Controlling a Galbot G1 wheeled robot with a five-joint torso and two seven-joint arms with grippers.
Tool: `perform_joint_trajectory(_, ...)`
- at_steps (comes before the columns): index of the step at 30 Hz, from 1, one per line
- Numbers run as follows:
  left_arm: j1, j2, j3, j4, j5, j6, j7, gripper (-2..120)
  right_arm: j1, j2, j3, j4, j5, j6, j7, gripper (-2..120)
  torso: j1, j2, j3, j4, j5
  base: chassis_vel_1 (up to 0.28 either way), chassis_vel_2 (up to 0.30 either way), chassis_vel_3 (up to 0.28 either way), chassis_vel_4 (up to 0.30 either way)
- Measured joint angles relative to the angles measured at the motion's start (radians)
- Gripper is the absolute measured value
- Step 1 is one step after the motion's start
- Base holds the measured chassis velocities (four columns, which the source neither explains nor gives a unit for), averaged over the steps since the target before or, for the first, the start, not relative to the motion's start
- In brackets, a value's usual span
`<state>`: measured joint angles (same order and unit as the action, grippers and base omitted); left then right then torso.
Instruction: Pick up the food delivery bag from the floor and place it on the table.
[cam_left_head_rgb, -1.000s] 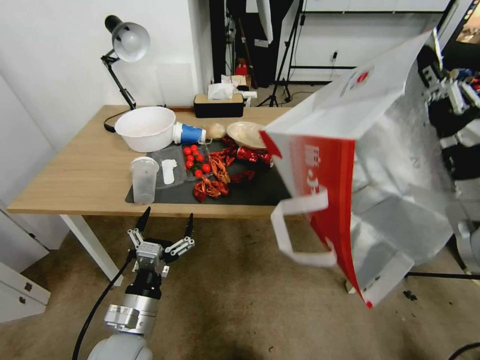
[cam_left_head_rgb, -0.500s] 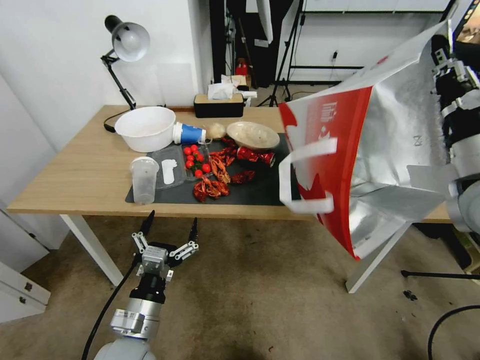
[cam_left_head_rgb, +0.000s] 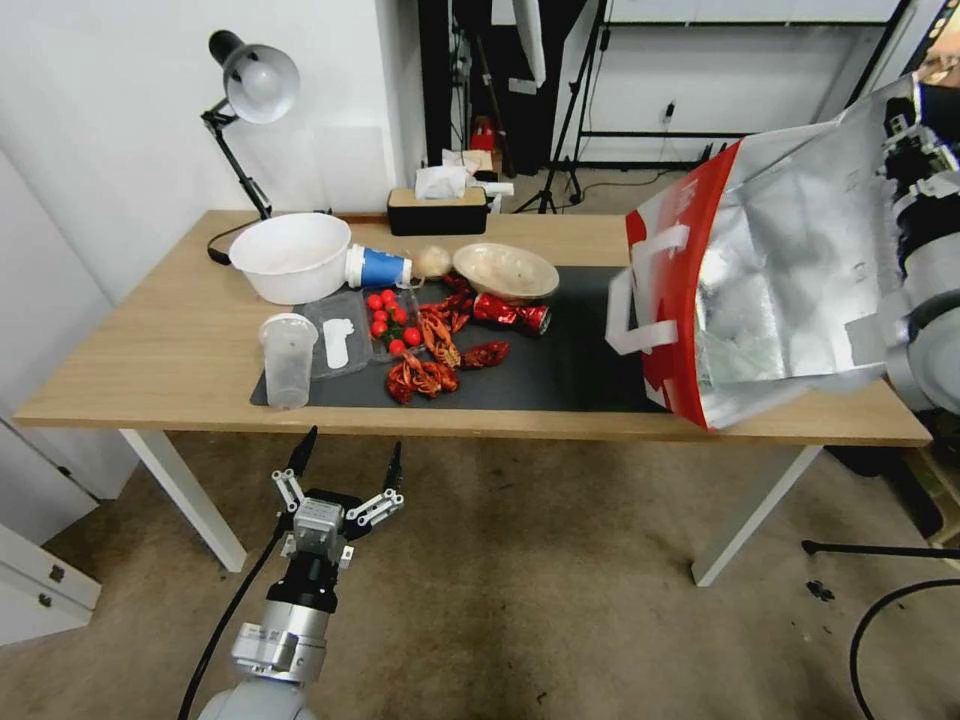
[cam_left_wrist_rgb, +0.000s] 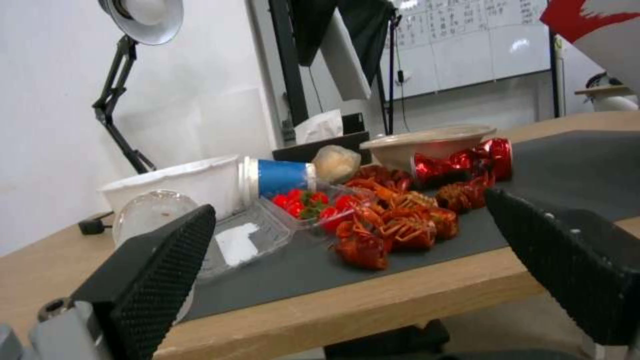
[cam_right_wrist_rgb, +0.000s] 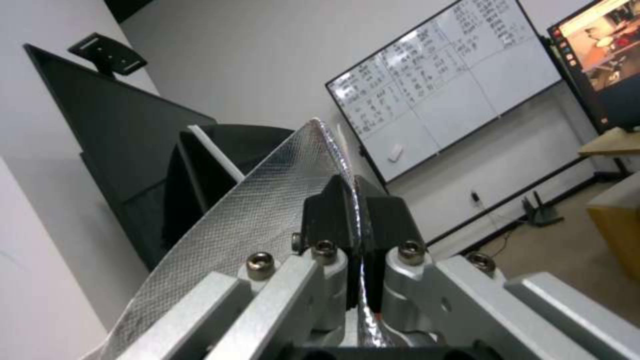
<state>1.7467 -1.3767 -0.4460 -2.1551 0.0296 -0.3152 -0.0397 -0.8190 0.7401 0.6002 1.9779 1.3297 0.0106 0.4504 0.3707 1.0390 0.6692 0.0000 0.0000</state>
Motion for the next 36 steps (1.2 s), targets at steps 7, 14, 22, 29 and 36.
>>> perform_joint_trajectory(7,0.0,0.002,0.002,0.001,-0.001,-0.003,0.0,100,0.035,0.001,-0.037,-0.06,-0.027,-0.018,-0.015,0,0.0,0.0,0.0,0.0,0.0001,0.0,0.0,0.0,0.0)
perform_joint_trajectory(14,-0.003,0.006,0.002,0.008,-0.004,-0.004,0.0,100,0.063,-0.004,-0.071,-0.126,-0.069,-0.037,-0.047,0,0.0,0.0,0.0,-0.0001,0.0002,0.0,0.0,0.0,0.0)
perform_joint_trajectory(22,-0.008,0.008,0.006,0.014,-0.008,-0.005,0.001,100,0.112,-0.021,-0.099,-0.177,-0.085,-0.044,-0.099,25,0.0,0.0,0.0,0.0,0.0,0.0,0.0,0.0,0.0)
perform_joint_trajectory(29,-0.013,0.009,0.008,0.024,-0.011,-0.006,0.001,100,0.12,-0.035,-0.104,-0.19,-0.099,-0.047,-0.149,55,0.0,0.0,0.0,-0.0001,0.0,0.0,0.0,0.0,0.0)
perform_joint_trajectory(36,-0.017,0.009,0.01,0.029,-0.014,-0.007,0.001,100,0.099,-0.043,-0.093,-0.173,-0.111,-0.047,-0.193,78,0.0,0.0,0.0,-0.0001,0.0,0.0,0.0,0.0,0.0)
